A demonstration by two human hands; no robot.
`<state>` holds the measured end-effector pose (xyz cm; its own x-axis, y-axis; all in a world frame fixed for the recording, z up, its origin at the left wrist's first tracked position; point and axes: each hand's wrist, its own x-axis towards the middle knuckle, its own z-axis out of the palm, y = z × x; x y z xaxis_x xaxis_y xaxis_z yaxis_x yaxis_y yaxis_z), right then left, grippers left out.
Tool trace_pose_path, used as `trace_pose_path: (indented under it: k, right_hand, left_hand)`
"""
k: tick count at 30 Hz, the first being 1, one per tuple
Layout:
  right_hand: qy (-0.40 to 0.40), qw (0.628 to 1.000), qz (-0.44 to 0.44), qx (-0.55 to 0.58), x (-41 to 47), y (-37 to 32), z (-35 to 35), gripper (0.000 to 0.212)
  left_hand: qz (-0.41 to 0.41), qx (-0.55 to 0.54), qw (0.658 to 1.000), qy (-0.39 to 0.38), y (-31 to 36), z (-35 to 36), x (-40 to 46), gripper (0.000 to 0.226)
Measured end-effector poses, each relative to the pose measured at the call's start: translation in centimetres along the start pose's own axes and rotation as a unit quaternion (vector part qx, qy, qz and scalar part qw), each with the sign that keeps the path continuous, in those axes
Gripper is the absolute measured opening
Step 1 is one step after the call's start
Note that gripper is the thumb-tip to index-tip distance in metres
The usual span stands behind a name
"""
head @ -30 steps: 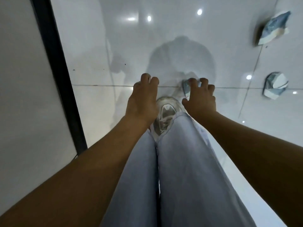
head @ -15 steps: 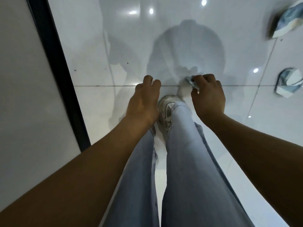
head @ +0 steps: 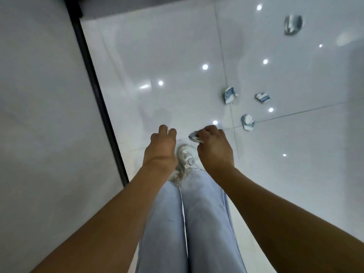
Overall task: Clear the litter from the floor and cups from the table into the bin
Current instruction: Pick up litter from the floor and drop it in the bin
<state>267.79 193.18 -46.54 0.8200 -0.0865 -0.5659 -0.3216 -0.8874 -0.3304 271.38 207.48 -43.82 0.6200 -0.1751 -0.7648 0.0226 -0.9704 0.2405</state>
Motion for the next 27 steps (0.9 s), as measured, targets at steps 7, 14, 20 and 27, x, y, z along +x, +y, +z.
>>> trace_pose_path:
  k: [7, 14, 20, 27]
  right_hand:
    - [0.080, 0.994, 0.056, 0.049, -11.5, -4.1, -12.0, 0.043]
    - [0.137, 0.972, 0.154, 0.114, -23.4, -4.9, -16.8, 0.047]
    - [0.171, 0.945, 0.228, 0.157, -31.8, -3.5, -17.1, 0.043]
    - [0.182, 0.915, 0.296, 0.207, -40.1, 0.1, -14.2, 0.037]
  left_hand:
    - [0.110, 0.103, 0.989, 0.007, 4.8, -9.3, -11.2, 0.062]
    - [0.197, 0.160, 0.967, 0.014, 8.3, -11.4, -21.3, 0.060]
    - [0.283, 0.211, 0.936, -0.017, 11.5, -10.0, -27.2, 0.053]
    - [0.340, 0.242, 0.908, -0.044, 15.3, -5.5, -31.5, 0.061]
